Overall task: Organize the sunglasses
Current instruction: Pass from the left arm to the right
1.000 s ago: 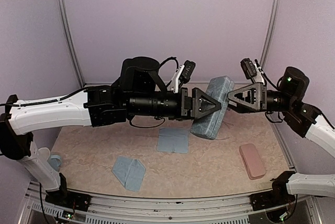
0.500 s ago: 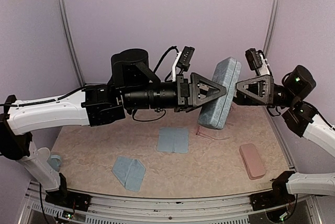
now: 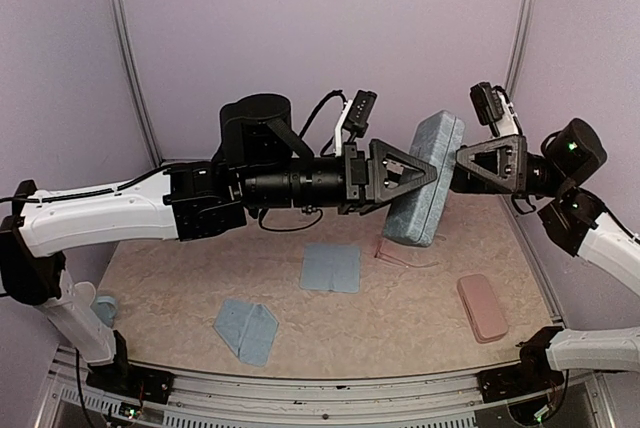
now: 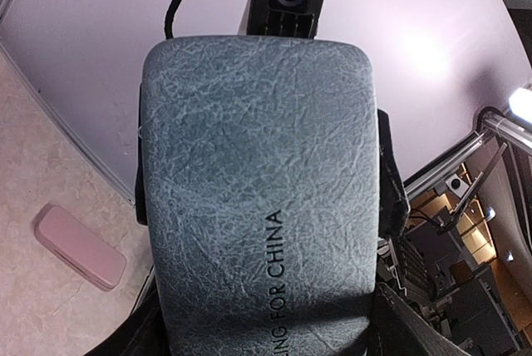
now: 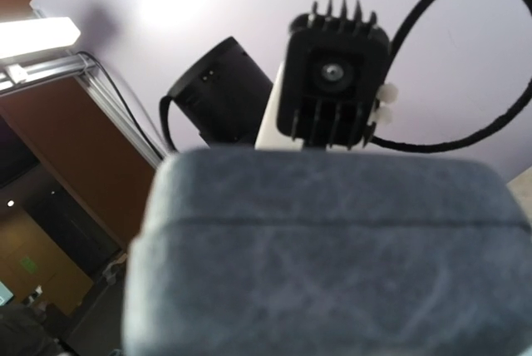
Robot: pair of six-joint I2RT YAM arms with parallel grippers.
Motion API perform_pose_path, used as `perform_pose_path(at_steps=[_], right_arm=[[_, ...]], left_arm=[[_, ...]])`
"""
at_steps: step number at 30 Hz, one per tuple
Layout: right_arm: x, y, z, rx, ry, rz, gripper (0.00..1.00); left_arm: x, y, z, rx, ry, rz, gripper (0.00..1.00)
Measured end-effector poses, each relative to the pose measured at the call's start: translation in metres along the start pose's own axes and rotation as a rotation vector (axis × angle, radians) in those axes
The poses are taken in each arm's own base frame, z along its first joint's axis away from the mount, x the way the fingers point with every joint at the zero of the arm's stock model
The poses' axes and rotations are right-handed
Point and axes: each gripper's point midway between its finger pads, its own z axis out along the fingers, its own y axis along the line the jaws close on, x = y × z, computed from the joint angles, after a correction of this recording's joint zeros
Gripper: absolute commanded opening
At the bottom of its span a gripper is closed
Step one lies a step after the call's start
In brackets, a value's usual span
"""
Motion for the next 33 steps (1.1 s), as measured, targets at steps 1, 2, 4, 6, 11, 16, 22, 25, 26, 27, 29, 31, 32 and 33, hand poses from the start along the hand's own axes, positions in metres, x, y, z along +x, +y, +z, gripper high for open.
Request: perform_pose_path(at_steps=[1,2,4,6,11,16,22,25,26,27,29,31,32,33], right_arm=[[0.0,-0.001,0.0,0.0,0.0,0.002,0.9],[0.0,-0.002,0.001,0.0,0.001,0.003,0.87],[-0.001,-0.004,0.002,0.002,0.001,0.011,0.8],[-0.002,-0.005,0.002,0.003,0.001,0.014,0.78],[-0.002,-0.007,0.003,0.005,0.002,0.024,0.78],[-0.002,-0.009,0.003,0.007,0.003,0.036,0.6],[0.0,-0.012,0.003,0.016,0.008,0.04,0.53],[0.002,-0.015,0.003,0.027,0.013,0.042,0.52],[0.002,-0.016,0.003,0.031,0.016,0.046,0.52],[0.004,-0.018,0.003,0.037,0.019,0.051,0.52],[0.005,-0.021,0.003,0.044,0.023,0.055,0.51],[0.007,-0.023,0.003,0.053,0.029,0.059,0.51],[0.008,-0.026,0.002,0.06,0.031,0.065,0.5],[0.009,-0.027,0.002,0.069,0.035,0.069,0.51]], left_arm=[[-0.001,0.0,0.0,0.0,-0.002,0.0,0.36],[-0.001,0.001,0.0,-0.001,-0.002,0.0,0.36],[-0.002,0.001,0.0,-0.001,-0.003,0.001,0.36],[-0.002,0.001,0.0,0.003,-0.002,0.002,0.36],[-0.003,0.0,0.0,0.005,0.0,0.002,0.36],[-0.003,0.001,-0.001,0.002,0.0,0.007,0.47],[-0.002,0.003,-0.001,-0.005,0.004,0.01,0.82],[-0.002,0.006,-0.001,-0.016,-0.003,0.011,0.98],[-0.003,0.007,-0.001,-0.021,-0.008,0.01,0.99],[-0.003,0.008,-0.001,-0.027,-0.012,0.008,0.99],[-0.005,0.009,-0.003,-0.041,-0.023,0.009,0.99],[-0.007,0.011,-0.005,-0.056,-0.03,0.008,0.99],[-0.008,0.011,-0.007,-0.066,-0.035,0.009,0.99],[-0.008,0.012,-0.009,-0.076,-0.036,0.01,0.99]])
